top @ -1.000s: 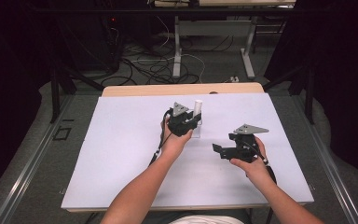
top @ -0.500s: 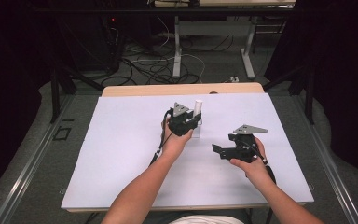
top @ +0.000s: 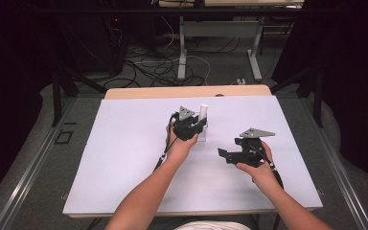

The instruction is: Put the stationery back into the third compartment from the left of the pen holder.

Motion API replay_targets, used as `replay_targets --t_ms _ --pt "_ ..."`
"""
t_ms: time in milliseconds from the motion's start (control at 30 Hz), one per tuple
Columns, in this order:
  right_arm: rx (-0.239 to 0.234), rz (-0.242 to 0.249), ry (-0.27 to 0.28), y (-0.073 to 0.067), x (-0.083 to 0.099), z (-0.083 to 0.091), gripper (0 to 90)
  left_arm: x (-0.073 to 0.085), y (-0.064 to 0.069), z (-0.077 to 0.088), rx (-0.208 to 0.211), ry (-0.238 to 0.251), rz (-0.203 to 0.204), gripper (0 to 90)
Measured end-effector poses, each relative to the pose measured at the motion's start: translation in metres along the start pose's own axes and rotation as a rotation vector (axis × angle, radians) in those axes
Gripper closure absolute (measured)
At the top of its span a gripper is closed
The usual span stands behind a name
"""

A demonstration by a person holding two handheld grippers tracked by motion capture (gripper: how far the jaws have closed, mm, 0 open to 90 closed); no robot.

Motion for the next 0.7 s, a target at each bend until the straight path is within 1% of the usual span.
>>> replay_targets --t_ms 133,167,233,267,300,333,367,400,467,533,600,667,700 --pt "0.000 0.001 -0.003 0.000 0.000 0.000 15.1 0.001 -0.001 0.000 -0.005 -0.013 0.002 68.4" --pt "0.000 -0.001 -0.004 0.000 0.001 0.000 15.2 0.002 -0.001 0.001 -0.008 -0.020 0.008 68.3" --pt "0.000 -0.004 -0.007 0.001 0.001 0.000 15.2 0.002 0.001 0.003 -0.004 -0.023 0.021 60.4" --pt "0.000 -0.004 -0.007 0.001 0.001 0.000 15.2 0.002 0.001 0.004 -0.009 -0.032 0.010 60.4" --pt "0.003 -0.003 -0.007 0.001 0.001 0.000 15.2 0.001 0.002 0.006 -0.017 -0.030 -0.010 58.1" --pt "0.004 -0.003 -0.005 0.002 0.002 0.000 15.2 0.000 0.004 0.009 -0.018 -0.030 -0.016 56.8" --pt "0.005 -0.003 -0.007 0.002 0.002 0.000 15.2 -0.002 0.005 0.012 -0.016 -0.024 -0.026 56.2" --pt "0.006 -0.004 -0.008 0.002 0.002 0.000 15.2 -0.005 0.006 0.015 -0.018 -0.017 -0.026 54.4" --pt "0.006 -0.005 -0.004 0.002 0.001 0.000 15.2 -0.011 0.007 0.022 -0.017 0.004 -0.035 48.6" --pt "0.008 -0.011 -0.001 0.002 0.001 0.000 15.2 -0.017 0.008 0.028 -0.003 0.023 -0.024 43.8" --pt "0.011 -0.004 0.005 0.004 0.000 0.000 15.2 -0.020 0.007 0.036 0.000 0.028 -0.022 38.3" --pt "0.011 -0.007 0.003 0.004 0.000 0.000 15.2 -0.022 0.005 0.043 0.005 0.019 -0.021 33.1" --pt "0.011 -0.007 0.003 0.004 0.000 0.000 15.2 -0.023 0.004 0.047 0.005 0.014 -0.020 33.1"
Point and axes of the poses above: each handheld gripper's, and its own axes: z roughly backward along the jaws, x roughly out of its underside, y roughly to its right, the point moved 10 cm from there along -z, roughly forward along the jaws, and after that the axes turned 5 degrees about x, right-handed, at the moved point
